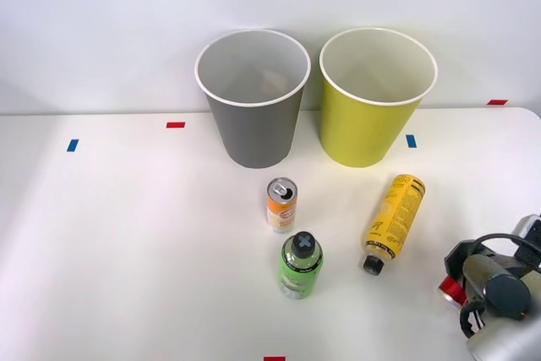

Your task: Put cans in the gray bin, plastic bottles in the light green bin

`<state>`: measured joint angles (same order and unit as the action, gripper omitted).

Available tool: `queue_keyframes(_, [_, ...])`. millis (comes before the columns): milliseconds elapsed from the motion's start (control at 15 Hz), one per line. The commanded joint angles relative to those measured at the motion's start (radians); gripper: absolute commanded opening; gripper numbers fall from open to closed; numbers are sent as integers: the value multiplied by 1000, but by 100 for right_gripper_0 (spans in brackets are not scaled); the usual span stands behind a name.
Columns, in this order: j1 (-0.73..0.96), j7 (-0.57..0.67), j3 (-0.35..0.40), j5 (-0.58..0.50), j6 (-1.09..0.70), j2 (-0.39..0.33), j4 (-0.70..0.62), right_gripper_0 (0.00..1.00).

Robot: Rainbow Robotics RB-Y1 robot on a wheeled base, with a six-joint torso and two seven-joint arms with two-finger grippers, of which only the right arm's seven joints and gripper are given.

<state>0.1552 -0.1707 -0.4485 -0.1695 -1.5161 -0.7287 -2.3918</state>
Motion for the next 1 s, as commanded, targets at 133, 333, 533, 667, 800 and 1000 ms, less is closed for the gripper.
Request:
queue_keyframes(133, [127,-242,27,-203,171,-18,-93,0])
queue_keyframes(333, [188,-268,28,-309,329,-28,-104,0])
queue_keyframes(533, [250,-268,28,-489,545,-15,-102,0])
queue_keyframes(667, [271,-257,28,-587,648,2,-104,0])
queue_keyframes(800, [288,-242,40,-644,758,23,-104,0])
queue_keyframes(1000, [287,-219,102,-637,927,46,-104,0])
